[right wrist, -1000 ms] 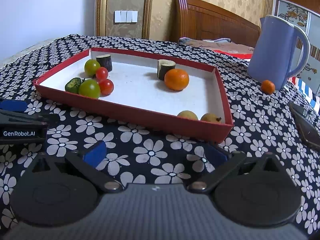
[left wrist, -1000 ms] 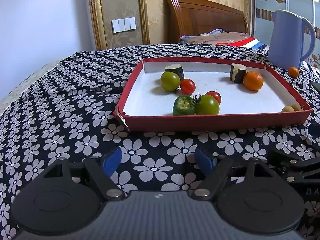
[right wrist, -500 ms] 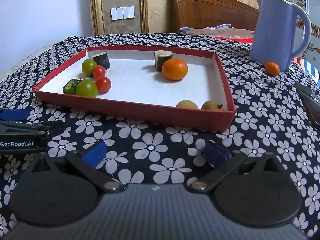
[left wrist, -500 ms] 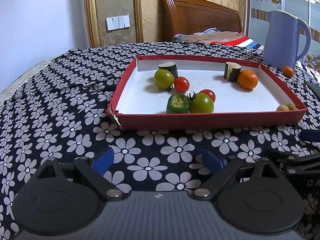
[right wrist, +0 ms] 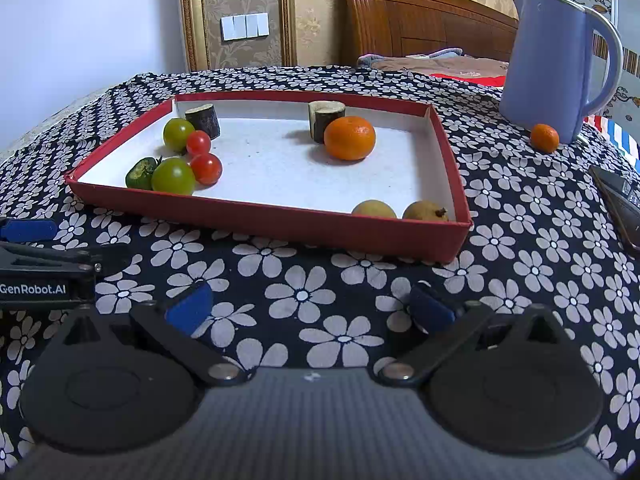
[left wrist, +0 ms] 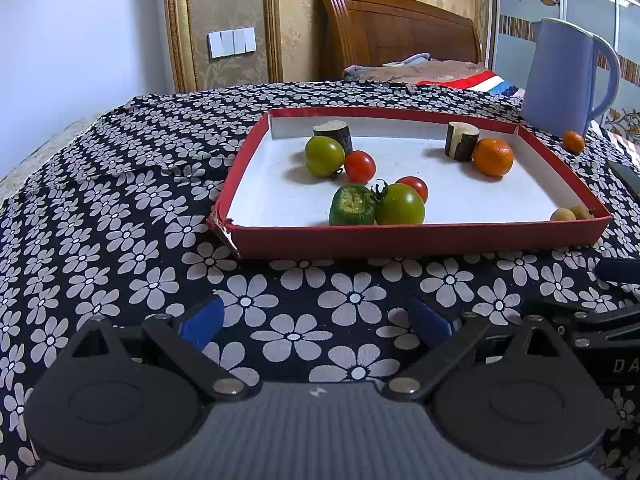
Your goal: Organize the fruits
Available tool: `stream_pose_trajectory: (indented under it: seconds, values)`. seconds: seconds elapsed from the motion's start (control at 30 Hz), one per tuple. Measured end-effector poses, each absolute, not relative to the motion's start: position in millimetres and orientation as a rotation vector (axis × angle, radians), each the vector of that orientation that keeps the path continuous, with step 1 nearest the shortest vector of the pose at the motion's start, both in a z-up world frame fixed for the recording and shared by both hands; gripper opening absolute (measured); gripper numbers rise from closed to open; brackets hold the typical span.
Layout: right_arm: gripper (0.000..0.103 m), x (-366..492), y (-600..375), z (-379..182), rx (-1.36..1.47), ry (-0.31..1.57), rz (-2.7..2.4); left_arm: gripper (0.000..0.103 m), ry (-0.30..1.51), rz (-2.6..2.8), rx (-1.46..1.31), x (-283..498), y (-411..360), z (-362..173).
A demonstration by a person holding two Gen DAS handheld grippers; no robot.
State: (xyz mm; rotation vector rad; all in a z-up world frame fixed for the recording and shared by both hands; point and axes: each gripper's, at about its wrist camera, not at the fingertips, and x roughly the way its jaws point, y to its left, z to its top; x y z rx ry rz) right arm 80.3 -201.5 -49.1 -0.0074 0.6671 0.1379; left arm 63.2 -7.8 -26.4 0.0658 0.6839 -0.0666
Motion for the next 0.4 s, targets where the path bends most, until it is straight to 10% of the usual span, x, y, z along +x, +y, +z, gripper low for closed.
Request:
stream_pose_trajectory:
  seconds: [0.4]
  values:
    - [0.103, 80.3, -201.4, -49.1, -0.007, 0.667, 0.138, 0.1, 0.68, -0.064, 0.074, 61.8, -5.5, -26.8]
